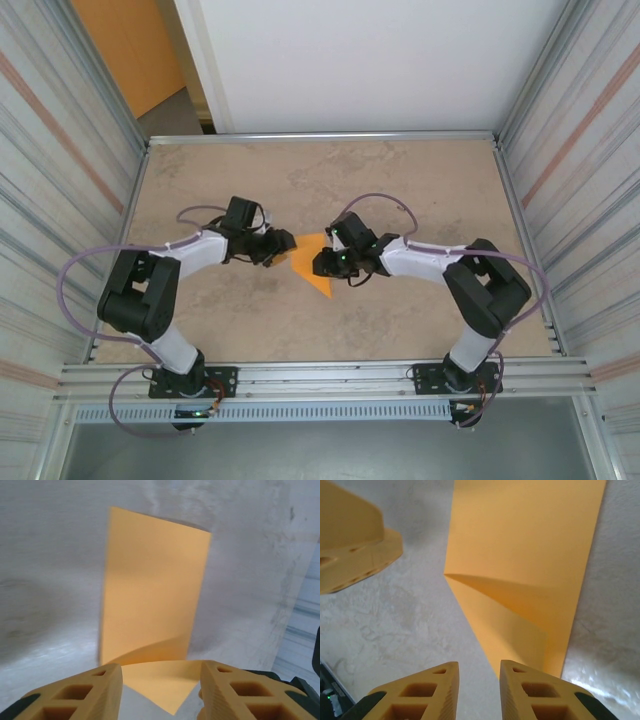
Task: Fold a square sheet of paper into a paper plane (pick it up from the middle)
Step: Fourth fold the wing at the center of the table.
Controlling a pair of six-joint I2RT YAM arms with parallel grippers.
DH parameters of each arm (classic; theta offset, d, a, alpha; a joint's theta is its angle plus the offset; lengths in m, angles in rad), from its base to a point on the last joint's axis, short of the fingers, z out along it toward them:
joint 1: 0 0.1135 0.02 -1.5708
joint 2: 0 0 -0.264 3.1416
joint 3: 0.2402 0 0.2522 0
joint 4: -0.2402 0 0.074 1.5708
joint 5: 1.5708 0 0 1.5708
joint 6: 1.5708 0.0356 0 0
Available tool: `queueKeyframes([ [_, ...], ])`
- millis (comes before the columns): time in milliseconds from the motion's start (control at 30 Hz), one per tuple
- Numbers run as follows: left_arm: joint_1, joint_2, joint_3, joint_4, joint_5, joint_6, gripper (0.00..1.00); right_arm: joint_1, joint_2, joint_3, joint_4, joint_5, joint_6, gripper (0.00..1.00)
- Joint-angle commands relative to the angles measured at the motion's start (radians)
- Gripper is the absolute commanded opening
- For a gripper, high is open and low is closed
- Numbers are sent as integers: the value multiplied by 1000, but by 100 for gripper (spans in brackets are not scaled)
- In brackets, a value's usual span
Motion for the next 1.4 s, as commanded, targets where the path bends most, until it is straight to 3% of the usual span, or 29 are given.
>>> queueKeyframes([
  [0,2,-12,-42,25,34,-26,47,-12,55,38,-10,17,32,29],
  [267,2,56,-37,56,108,-23,45,-32,110,17,13,0,54,31],
  [600,-12,123,4,12,111,0,39,-44,117,-15,23,-18,59,30],
  [800,-22,140,28,11,119,8,30,-43,122,-15,27,-23,59,29],
  [1067,-22,140,42,-17,116,34,31,-47,123,-18,27,-20,57,29],
  [1367,-21,205,94,-9,219,56,27,-50,118,-19,27,-18,47,31],
])
